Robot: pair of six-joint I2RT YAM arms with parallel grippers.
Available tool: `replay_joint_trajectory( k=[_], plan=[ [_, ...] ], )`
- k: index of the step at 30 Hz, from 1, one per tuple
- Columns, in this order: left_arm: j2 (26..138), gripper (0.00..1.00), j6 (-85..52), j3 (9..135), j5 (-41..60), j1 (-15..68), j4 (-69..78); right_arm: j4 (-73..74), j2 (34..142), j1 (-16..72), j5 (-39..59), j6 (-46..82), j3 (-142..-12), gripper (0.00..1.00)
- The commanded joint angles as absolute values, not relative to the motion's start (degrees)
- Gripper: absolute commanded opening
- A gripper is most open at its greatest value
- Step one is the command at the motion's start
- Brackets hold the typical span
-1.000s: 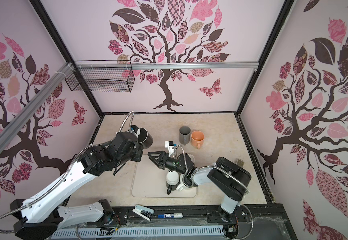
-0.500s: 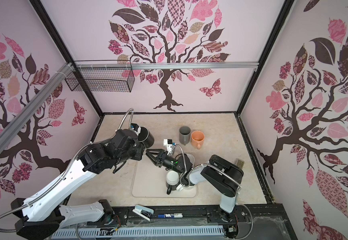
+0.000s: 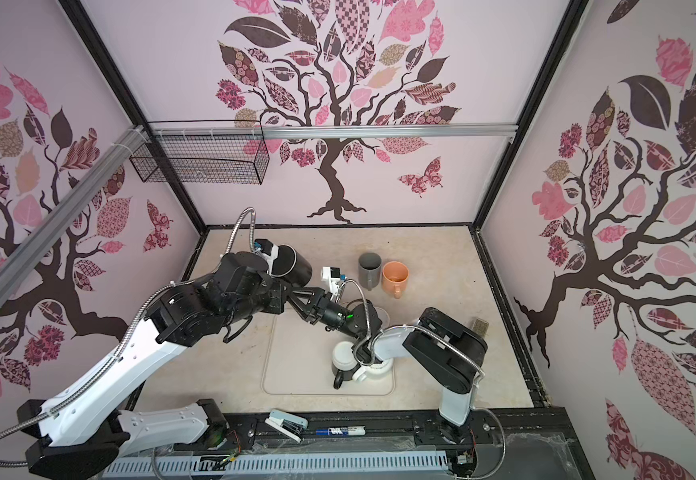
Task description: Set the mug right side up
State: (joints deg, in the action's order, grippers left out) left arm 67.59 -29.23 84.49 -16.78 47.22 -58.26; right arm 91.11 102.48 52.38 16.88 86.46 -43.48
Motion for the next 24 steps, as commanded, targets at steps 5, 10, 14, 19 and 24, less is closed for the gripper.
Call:
replay_joint_trajectory(
  k=[5, 10, 14, 19, 24],
  plan=[
    [63.9, 0.0, -32.9, 87.0, -16.3, 46.7, -49.6, 99.3, 100.9, 52.5, 19.1, 88.9, -48.0, 0.48],
    [59.9, 0.0, -35.9, 85.3, -19.5, 46.4, -47.8, 99.3, 99.8, 52.5, 20.4, 88.1, -48.8, 0.5],
    [55.9, 0.0, -37.9, 83.5, -22.4, 45.6, -46.3, 99.3, 99.4, 52.5, 20.7, 88.3, -48.5, 0.53],
    [53.7, 0.0, -39.8, 81.8, -24.5, 44.8, -45.7, 99.3, 100.5, 52.5, 20.8, 90.1, -49.2, 0.54],
    [51.4, 0.0, -41.7, 79.6, -26.2, 44.7, -43.6, 99.3, 101.6, 52.3, 22.0, 91.1, -51.3, 0.54]
  ],
)
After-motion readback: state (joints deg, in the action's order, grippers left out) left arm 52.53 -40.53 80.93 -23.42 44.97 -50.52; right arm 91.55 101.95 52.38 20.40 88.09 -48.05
